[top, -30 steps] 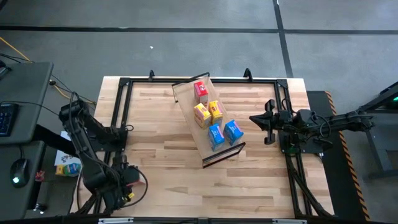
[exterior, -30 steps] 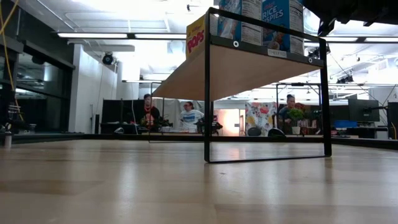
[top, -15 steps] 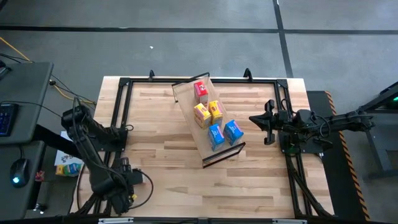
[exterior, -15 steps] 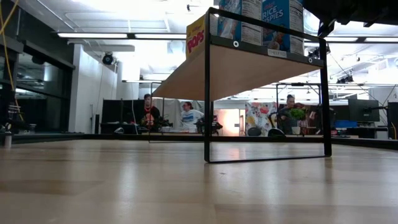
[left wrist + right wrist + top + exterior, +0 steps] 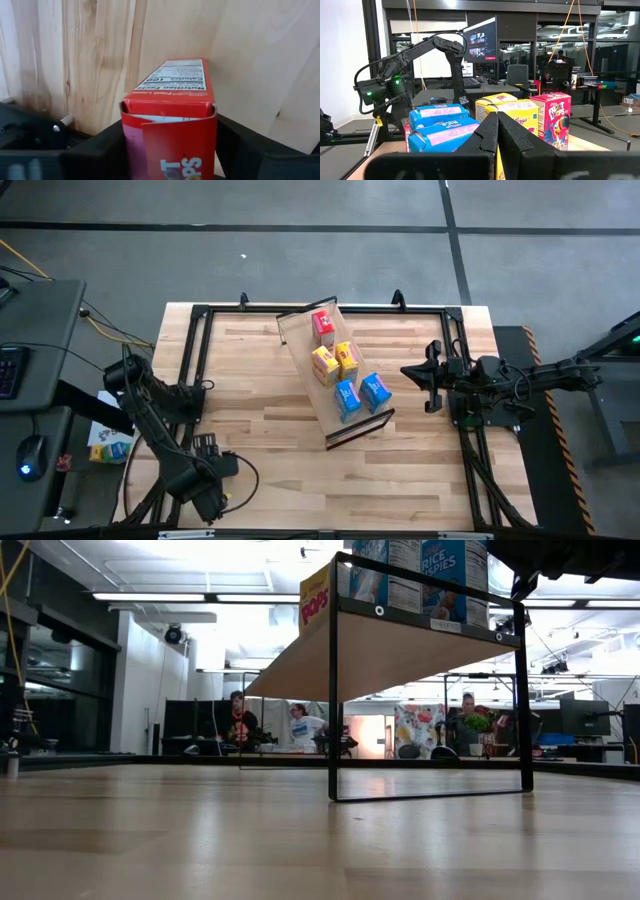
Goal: Stack cereal on shelf
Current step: Put the red cereal box on the shelf aligned with the other red cereal box
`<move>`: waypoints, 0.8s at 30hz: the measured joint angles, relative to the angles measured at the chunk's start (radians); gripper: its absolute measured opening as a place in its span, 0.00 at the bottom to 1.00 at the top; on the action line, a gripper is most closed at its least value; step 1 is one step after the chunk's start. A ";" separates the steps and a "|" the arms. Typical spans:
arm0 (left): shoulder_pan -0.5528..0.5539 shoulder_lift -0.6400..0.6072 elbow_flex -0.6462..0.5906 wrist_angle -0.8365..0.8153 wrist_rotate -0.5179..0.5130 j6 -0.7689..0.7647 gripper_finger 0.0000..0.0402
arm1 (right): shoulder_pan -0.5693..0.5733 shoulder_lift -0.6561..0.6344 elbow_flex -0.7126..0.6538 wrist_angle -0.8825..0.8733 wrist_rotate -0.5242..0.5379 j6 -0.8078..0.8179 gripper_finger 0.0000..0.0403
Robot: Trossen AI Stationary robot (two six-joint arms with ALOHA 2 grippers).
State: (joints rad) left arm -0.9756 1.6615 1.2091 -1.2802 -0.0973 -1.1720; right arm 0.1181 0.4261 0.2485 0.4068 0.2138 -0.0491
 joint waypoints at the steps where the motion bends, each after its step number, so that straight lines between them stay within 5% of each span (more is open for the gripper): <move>1: 0.000 0.000 0.000 0.000 0.000 -0.003 0.55 | 0.000 0.000 0.000 0.000 0.000 0.000 0.00; 10: 0.005 0.000 0.000 -0.007 0.000 0.028 0.33 | 0.000 0.000 0.000 0.000 0.000 0.000 0.00; 15: 0.038 -0.033 0.020 -0.097 -0.026 0.108 0.31 | 0.000 0.000 0.000 0.000 0.000 0.000 0.00; 24: 0.165 -0.191 0.206 -0.283 -0.347 0.443 0.32 | 0.000 0.000 0.000 0.000 0.000 0.000 0.00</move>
State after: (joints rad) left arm -0.8106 1.4701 1.4151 -1.5634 -0.4439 -0.7290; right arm 0.1181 0.4259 0.2485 0.4072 0.2142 -0.0490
